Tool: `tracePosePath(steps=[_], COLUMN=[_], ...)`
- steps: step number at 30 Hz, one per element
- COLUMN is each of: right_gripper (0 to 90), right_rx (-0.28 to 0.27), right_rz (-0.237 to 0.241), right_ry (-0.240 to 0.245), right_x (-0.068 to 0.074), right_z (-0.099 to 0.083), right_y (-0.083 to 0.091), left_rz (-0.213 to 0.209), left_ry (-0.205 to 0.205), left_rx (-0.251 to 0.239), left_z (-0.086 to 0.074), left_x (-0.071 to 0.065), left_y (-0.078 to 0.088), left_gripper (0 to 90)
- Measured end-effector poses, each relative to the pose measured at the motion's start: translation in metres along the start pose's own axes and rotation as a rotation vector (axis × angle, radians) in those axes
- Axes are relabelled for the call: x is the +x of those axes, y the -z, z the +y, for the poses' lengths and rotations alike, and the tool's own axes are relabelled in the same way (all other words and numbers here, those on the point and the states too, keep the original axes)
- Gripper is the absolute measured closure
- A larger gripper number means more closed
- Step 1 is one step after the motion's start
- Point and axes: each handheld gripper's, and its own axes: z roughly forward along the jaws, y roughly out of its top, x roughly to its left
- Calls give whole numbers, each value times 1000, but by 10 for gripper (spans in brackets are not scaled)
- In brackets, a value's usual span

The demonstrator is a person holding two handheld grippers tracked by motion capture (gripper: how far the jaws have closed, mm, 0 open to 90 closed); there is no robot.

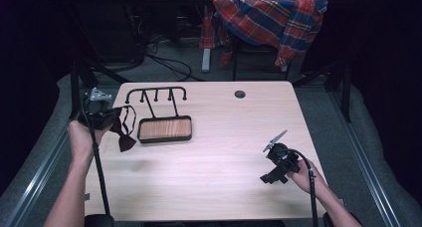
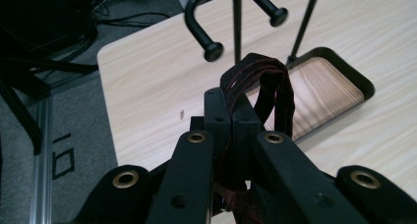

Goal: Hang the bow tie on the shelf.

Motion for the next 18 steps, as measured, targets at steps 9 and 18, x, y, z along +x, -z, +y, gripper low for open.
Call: tracePosePath(steps=[9,18], right_gripper=[158,156], right_rx=[-23,-16], right_rz=[10,10], right_ry=[-14,-5], right_x=[1,1], right_z=[-1,0], right_y=[-2,-1], left_rz=[9,27], left_ry=[19,-4], left_rx=[-15,5], left_z=[9,19], left_x=[3,5], left_y=[-2,-10], left_gripper=[889,889])
